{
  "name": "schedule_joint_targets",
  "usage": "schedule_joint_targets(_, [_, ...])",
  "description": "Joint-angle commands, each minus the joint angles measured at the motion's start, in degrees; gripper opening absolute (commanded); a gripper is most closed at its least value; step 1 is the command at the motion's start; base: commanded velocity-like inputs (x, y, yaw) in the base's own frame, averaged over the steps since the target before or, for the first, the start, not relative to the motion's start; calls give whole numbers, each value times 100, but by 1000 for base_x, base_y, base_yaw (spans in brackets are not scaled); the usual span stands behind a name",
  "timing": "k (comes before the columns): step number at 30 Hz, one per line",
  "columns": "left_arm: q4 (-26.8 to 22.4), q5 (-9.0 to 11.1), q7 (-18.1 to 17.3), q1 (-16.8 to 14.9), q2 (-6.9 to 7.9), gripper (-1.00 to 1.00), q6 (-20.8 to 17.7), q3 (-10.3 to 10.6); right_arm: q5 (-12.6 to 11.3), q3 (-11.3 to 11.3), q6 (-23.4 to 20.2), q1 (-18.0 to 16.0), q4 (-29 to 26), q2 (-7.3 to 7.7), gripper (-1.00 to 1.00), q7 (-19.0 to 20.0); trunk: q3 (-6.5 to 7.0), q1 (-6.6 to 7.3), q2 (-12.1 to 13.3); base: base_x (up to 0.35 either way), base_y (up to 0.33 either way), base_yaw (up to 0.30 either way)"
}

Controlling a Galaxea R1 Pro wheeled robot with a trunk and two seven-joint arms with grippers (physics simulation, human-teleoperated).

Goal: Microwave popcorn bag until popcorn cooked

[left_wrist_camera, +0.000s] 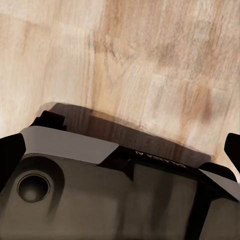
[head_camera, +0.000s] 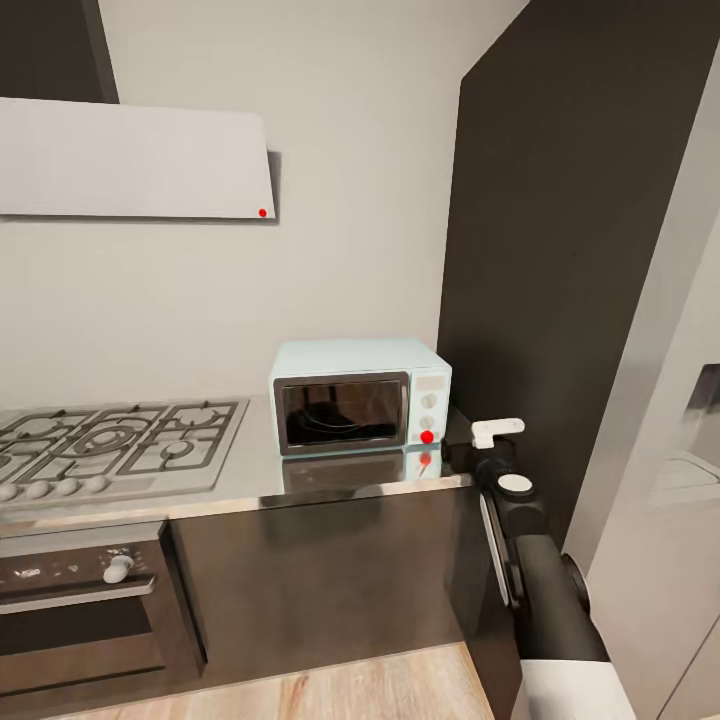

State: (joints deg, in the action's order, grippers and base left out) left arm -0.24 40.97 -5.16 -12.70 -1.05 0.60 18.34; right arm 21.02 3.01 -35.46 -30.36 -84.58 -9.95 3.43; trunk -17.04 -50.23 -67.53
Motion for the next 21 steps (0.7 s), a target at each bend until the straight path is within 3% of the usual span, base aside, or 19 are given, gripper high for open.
schedule_joint_targets(1, [6,60,-20,-5,0,100,7,46,49,8,-3,-5,-3,-5,100,36,-7,0,-5,0,0,0])
schedule_joint_targets(5, [6,60,26,-5,-45,100,8,46,44,11,66,-5,2,-5,100,40,-7,0,-5,2,-1,0])
schedule_joint_targets(10, [6,58,53,-5,-56,100,3,54,-353,24,668,-5,462,-5,100,36,-7,0,-5,164,-135,0])
schedule_joint_targets(12, [6,53,51,-5,-59,100,2,62,-395,24,779,-5,694,-5,100,35,-7,0,-5,228,-185,0])
schedule_joint_targets(21, [1,43,42,-5,-61,100,2,64,-416,16,868,-5,808,-5,100,94,-7,0,-5,216,-171,0])
